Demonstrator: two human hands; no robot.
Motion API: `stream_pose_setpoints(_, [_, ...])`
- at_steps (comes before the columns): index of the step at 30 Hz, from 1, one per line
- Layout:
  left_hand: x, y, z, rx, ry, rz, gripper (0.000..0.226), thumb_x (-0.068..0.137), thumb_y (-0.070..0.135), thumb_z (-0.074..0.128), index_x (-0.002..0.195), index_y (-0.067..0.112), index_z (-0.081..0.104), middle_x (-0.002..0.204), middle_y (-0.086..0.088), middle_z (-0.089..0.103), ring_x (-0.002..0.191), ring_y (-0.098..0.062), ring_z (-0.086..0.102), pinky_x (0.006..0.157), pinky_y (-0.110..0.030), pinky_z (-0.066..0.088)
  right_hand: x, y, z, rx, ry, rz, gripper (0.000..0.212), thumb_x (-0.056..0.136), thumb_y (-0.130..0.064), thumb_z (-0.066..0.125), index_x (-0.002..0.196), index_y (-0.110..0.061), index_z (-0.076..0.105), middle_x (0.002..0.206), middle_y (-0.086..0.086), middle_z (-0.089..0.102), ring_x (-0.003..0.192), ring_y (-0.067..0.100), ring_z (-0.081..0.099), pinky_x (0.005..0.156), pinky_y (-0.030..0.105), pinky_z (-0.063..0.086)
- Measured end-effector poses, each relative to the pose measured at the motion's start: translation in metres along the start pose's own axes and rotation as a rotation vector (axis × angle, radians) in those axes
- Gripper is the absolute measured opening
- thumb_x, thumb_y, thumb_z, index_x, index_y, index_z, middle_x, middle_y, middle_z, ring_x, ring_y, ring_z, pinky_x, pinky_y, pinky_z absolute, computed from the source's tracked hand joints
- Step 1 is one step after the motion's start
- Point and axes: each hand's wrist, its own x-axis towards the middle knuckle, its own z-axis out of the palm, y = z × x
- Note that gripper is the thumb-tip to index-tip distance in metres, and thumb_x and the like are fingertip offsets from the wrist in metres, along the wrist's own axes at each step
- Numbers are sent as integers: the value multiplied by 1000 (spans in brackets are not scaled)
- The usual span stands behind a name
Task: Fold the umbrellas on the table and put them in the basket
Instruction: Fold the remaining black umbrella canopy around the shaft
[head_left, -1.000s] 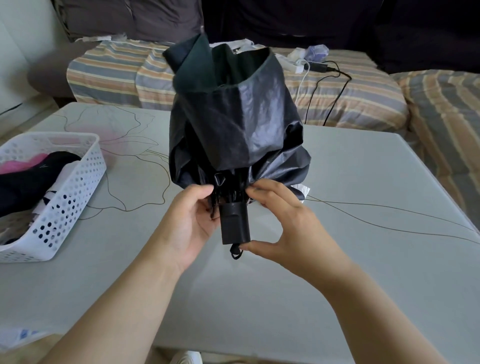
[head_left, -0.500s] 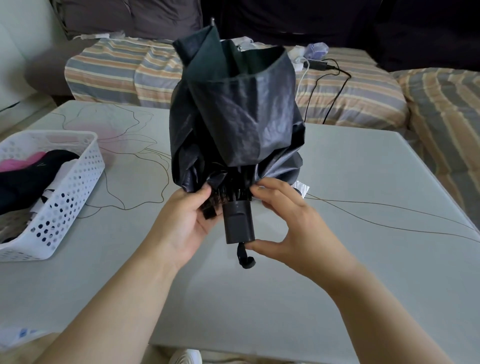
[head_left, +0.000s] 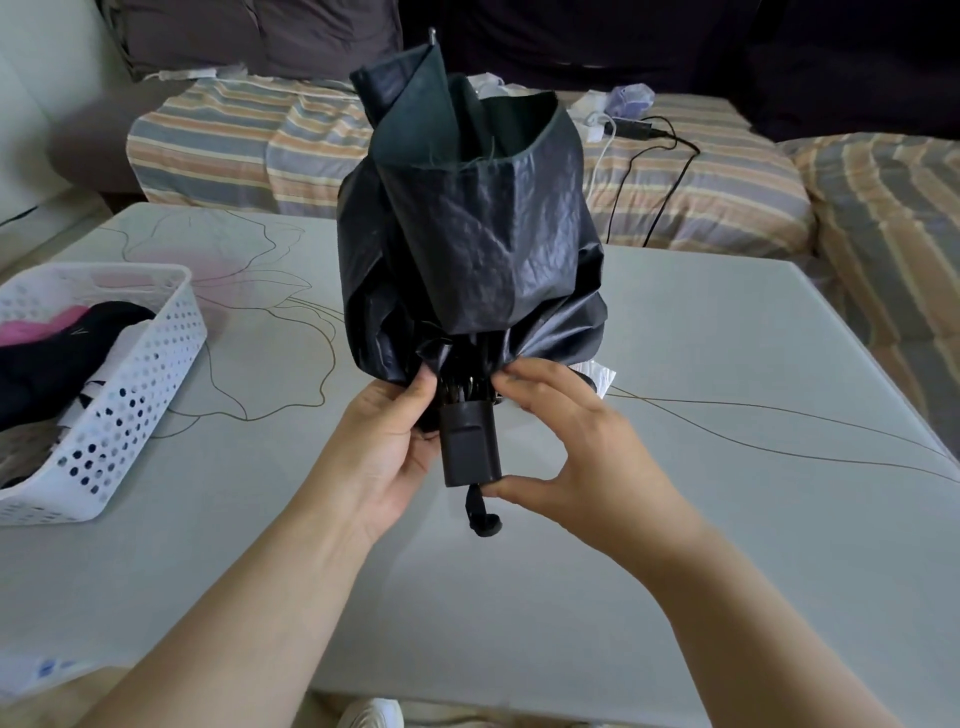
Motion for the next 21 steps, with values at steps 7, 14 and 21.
stream_pose_setpoints(7, [-2,-2,3,17,-11,14,18,86,23,52,95,12,63,76,4,74,69,-7,70,60,-16,53,-3,0,2,23,-9,18,74,65,-26,83,132,-8,56,125,-17,44,115,-29,30,101,0,24])
stream_pose_setpoints(14, [-3,-1,4,27,64,-15,46,81,28,57,118,1,60,108,-14,71,105,-28,66,91,-34,55,-1,-8,1,-61,13,13,76,65,-36,78,131,-5,57,125,-12,46,125,1,36,100,-6,14])
stream_pose_setpoints(21, [-4,0,2,85,18,8,27,83,23,55,102,7,66,96,-8,74,93,-20,70,83,-26,56,0,-8,-3,-48,-20,3,74,68,-39,77,133,-10,55,128,-16,42,110,-13,38,95,-3,28])
